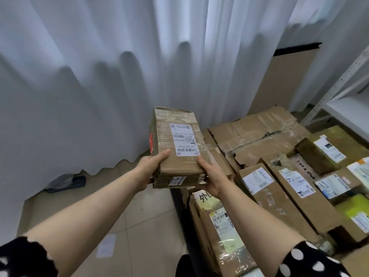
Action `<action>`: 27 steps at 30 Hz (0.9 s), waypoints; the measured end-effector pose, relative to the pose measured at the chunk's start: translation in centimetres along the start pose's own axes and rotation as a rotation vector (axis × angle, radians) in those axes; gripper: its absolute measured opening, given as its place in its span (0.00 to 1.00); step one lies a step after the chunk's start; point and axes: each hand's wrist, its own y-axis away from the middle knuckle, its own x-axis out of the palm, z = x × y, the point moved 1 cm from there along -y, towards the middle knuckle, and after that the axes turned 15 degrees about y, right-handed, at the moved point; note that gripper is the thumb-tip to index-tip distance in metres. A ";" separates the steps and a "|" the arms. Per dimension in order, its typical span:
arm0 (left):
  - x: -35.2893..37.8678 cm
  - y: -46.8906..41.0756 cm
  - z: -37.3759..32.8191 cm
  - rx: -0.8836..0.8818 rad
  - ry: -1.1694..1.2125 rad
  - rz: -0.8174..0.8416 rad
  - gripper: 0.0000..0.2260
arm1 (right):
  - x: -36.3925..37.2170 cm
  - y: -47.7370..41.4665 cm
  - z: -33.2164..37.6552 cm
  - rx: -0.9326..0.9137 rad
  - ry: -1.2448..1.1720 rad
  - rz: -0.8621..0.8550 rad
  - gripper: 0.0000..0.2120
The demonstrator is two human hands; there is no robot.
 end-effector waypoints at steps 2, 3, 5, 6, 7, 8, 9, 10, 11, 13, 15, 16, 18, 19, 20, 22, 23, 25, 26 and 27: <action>1.7 -2.7 -1.7 -0.039 -0.042 0.030 0.21 | -1.2 -2.0 1.9 0.001 -0.027 -0.043 0.21; 2.6 -4.1 -2.3 -0.052 -0.048 0.047 0.21 | -2.0 -3.1 2.5 -0.001 -0.031 -0.072 0.19; 4.5 -6.9 -3.1 -0.082 -0.044 0.082 0.22 | -3.8 -5.0 3.8 0.012 -0.041 -0.116 0.16; 5.6 -8.1 -3.3 -0.095 -0.042 0.094 0.21 | -4.7 -5.8 4.4 0.016 -0.050 -0.132 0.15; 6.7 -9.3 -3.5 -0.103 -0.047 0.105 0.19 | -5.6 -6.7 5.0 0.018 -0.058 -0.155 0.11; 7.7 -10.4 -3.7 -0.105 -0.055 0.111 0.18 | -6.4 -7.3 5.5 0.019 -0.070 -0.184 0.07; 8.6 -11.8 -3.9 -0.093 -0.062 0.120 0.17 | -7.4 -8.1 6.0 0.018 -0.086 -0.222 0.05; 9.5 -13.2 -4.1 -0.083 -0.077 0.138 0.18 | -8.3 -8.8 6.4 0.015 -0.107 -0.258 0.05; 10.3 -14.6 -4.4 -0.086 -0.101 0.163 0.19 | -9.2 -9.6 6.8 0.009 -0.125 -0.288 0.06; 12.0 -17.4 -5.2 -0.107 -0.161 0.209 0.20 | -10.9 -11.2 7.5 0.006 -0.152 -0.350 0.09; 13.7 -20.3 -5.9 -0.126 -0.207 0.250 0.22 | -12.5 -12.6 8.3 0.009 -0.149 -0.420 0.09; 14.6 -21.9 -6.2 -0.130 -0.230 0.277 0.24 | -13.3 -13.3 8.6 0.010 -0.147 -0.451 0.09; 16.7 -24.8 -6.7 -0.116 -0.306 0.336 0.23 | -15.1 -15.0 9.1 0.000 -0.126 -0.522 0.09; 17.6 -26.3 -6.8 -0.106 -0.347 0.357 0.22 | -16.0 -16.0 9.2 0.003 -0.104 -0.559 0.10; 18.6 -27.5 -6.9 -0.102 -0.381 0.373 0.20 | -16.8 -16.9 9.3 0.015 -0.083 -0.595 0.10; 20.4 -29.8 -6.6 -0.096 -0.431 0.399 0.19 | -18.2 -18.6 9.3 0.039 -0.041 -0.649 0.08; 21.2 -31.0 -6.3 -0.094 -0.465 0.410 0.19 | -18.8 -19.5 9.2 0.044 -0.034 -0.662 0.08; 22.5 -32.8 -5.7 -0.085 -0.521 0.419 0.18 | -19.7 -21.0 9.0 0.051 -0.027 -0.677 0.09; 23.0 -33.9 -5.1 -0.084 -0.545 0.425 0.17 | -20.2 -21.6 8.8 0.056 -0.019 -0.680 0.10; 23.4 -34.8 -4.6 -0.087 -0.567 0.428 0.17 | -20.8 -22.3 8.5 0.064 -0.006 -0.682 0.10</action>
